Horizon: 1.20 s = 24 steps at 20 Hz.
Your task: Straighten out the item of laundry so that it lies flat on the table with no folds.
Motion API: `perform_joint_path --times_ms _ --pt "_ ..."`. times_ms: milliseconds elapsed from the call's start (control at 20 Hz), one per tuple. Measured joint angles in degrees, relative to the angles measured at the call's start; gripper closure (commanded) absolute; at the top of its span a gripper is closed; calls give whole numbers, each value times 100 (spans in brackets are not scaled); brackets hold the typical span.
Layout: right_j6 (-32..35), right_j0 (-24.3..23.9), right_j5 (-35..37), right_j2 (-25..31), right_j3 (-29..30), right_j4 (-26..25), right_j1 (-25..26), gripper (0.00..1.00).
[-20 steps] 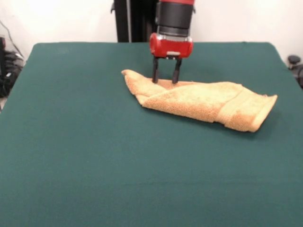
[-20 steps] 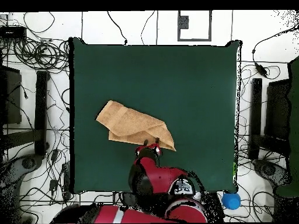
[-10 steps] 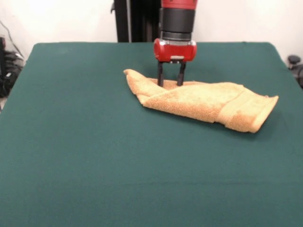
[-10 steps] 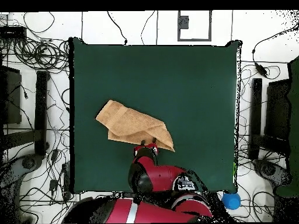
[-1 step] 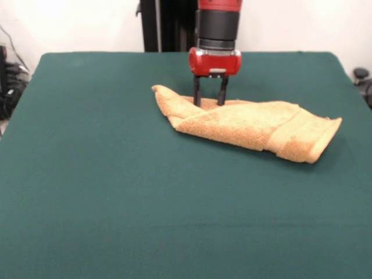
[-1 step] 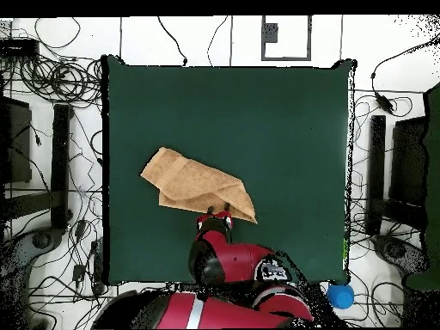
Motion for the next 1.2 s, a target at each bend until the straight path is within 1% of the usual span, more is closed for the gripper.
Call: perform_joint_path --times_ms 750,1200 --pt "0 8 2 0 -7 -1 1 0" --pt "0 491 -1 -196 -159 102 45 0"
